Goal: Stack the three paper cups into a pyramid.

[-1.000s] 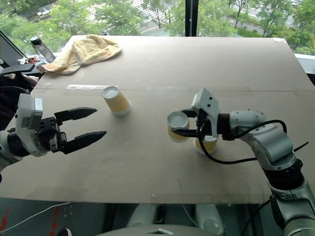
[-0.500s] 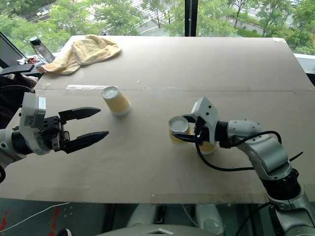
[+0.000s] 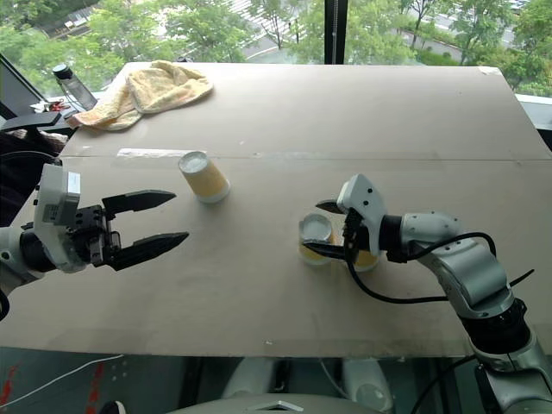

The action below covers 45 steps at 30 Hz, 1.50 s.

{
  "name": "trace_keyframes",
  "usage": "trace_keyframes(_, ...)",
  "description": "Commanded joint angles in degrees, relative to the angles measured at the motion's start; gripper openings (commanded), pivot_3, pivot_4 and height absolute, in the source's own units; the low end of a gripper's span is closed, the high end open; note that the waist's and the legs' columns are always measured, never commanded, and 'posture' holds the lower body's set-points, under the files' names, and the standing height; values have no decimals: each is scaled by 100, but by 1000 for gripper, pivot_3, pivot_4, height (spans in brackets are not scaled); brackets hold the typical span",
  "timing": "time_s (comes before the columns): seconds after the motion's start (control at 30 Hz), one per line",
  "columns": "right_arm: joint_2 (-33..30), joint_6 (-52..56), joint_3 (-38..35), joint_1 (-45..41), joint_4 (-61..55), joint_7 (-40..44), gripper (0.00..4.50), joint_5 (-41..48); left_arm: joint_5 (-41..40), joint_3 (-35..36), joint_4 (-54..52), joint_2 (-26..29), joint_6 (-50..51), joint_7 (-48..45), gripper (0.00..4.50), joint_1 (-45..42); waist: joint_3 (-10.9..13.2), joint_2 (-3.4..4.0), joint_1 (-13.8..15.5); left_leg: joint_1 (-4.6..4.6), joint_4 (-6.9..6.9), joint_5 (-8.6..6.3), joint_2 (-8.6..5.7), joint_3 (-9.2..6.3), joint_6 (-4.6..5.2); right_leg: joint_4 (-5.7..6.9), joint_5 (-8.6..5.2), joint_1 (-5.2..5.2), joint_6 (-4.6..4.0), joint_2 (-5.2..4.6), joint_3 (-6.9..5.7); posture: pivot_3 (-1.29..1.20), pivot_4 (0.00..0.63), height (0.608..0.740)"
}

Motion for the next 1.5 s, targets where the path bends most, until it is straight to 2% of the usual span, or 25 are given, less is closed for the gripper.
trace_keyframes(0.03, -10, -105, -107, 46, -154, 19, 4463, 87, 7, 87, -38, 75, -79, -52, 4500, -43, 0, 0, -1, 0, 0, 0, 0, 0, 0, 0, 0, 0, 0, 0, 0, 0, 150, 740)
trace_keyframes(0.2, -24, -104, -177, 14, -165, 4, 4463, 121, 14, 61, -16, 82, -70, -63, 4500, -73, 0, 0, -1, 0, 0, 0, 0, 0, 0, 0, 0, 0, 0, 0, 0, 0, 150, 740)
trace_keyframes(0.57, -270, 196, -890, -80, -466, 164, 4463, 1030, 36, -5, 30, 74, -81, -74, 4500, -167, 0, 0, 2, 0, 0, 0, 0, -1, 0, 0, 0, 1, 0, 0, -1, 0, 150, 740)
trace_keyframes(0.77, -260, 54, -1636, -169, -566, 138, 4463, 1734, 940, -755, 357, -951, -379, 1731, 4500, -1018, -7, -7, 37, 2, 12, -1, -1, -3, 2, 9, 0, 7, 1, 0, -4, 0, 150, 740)
trace_keyframes(0.97, -481, 21, -2185, 108, -677, 169, 4463, 2196, 1987, -1260, 223, -2272, -1026, 3330, 4500, -1076, -6, -14, 50, -8, 24, -1, -3, 0, 2, 6, 2, 7, 3, -1, -3, 0, 150, 740)
trace_keyframes(1.1, -673, 54, -2397, 250, -649, 183, 4463, 2424, 2556, -1556, 431, -2773, -1376, 3929, 4500, -1141, -6, -14, 65, -3, 26, -1, -3, 1, 2, 22, 2, 6, 3, 0, -2, 0, 150, 740)
trace_keyframes(1.3, -936, 92, -2388, 295, -551, 111, 4463, 2512, 3026, -1733, 1067, -3154, -1659, 4426, 4500, -1528, -7, -15, 143, -2, 61, -3, -3, 4, 5, 53, 1, 6, 3, 1, 1, 0, 150, 740)
trace_keyframes(1.5, -995, 56, -2331, 336, -580, 87, 4463, 2503, 3437, -1775, 1621, -3185, -1904, 4732, 4500, -1868, -8, -17, 163, -3, 73, -2, -4, 4, 5, 61, 1, 6, 3, 1, 0, 0, 150, 740)
